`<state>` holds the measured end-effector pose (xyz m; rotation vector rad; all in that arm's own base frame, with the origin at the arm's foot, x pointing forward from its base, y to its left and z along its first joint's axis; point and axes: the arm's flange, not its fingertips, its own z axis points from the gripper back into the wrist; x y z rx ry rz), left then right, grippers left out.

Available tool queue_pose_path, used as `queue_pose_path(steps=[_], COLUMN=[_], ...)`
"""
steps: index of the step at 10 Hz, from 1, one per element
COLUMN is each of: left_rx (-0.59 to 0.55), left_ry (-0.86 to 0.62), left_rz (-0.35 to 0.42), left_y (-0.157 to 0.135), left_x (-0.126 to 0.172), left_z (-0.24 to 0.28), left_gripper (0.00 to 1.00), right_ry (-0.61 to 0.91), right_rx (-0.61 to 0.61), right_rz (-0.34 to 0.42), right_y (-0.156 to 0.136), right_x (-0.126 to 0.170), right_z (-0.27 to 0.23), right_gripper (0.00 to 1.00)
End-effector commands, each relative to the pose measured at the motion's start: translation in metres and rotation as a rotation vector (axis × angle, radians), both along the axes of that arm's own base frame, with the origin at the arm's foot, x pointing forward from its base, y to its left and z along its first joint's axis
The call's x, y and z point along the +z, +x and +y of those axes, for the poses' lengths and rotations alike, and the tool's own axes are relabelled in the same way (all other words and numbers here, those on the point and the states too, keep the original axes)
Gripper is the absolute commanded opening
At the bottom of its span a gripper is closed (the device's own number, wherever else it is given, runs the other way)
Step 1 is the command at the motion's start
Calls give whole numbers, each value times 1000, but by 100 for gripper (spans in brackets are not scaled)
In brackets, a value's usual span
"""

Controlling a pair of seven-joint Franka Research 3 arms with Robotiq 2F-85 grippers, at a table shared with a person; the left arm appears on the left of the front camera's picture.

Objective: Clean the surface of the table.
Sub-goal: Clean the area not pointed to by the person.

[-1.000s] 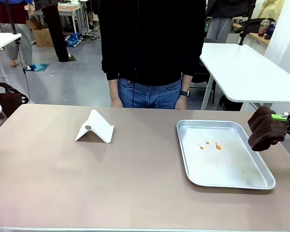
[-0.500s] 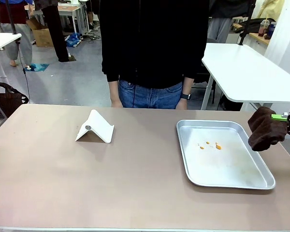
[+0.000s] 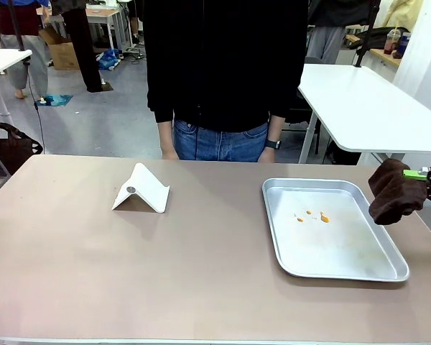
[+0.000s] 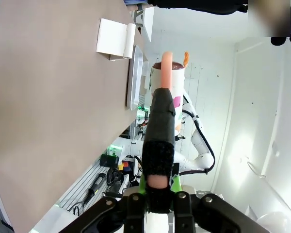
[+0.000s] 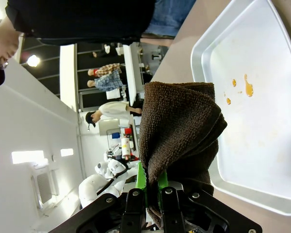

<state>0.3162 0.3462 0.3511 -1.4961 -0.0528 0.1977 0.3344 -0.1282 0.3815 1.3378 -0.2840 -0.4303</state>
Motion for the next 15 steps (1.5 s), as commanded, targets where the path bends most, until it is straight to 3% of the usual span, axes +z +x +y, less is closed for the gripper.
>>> queue_pose_path(steps=[1, 7, 8, 10, 15], left_rx=[-11, -11, -11, -11, -11], left_ry=[3, 3, 3, 3, 3], left_rz=[8, 8, 8, 8, 8], left_y=[-3, -3, -3, -3, -3], left_x=[4, 4, 4, 4, 4], left_z=[0, 0, 0, 0, 0], left_gripper=[20, 20, 20, 20, 20], right_ry=[-3, -3, 0, -186, -835], right_rx=[3, 3, 0, 71, 191], right_rz=[-3, -3, 0, 0, 75], right_y=[0, 0, 0, 12, 61], right_x=[3, 3, 0, 23, 66], right_z=[2, 2, 0, 27, 89], right_gripper=[0, 0, 10, 10, 10])
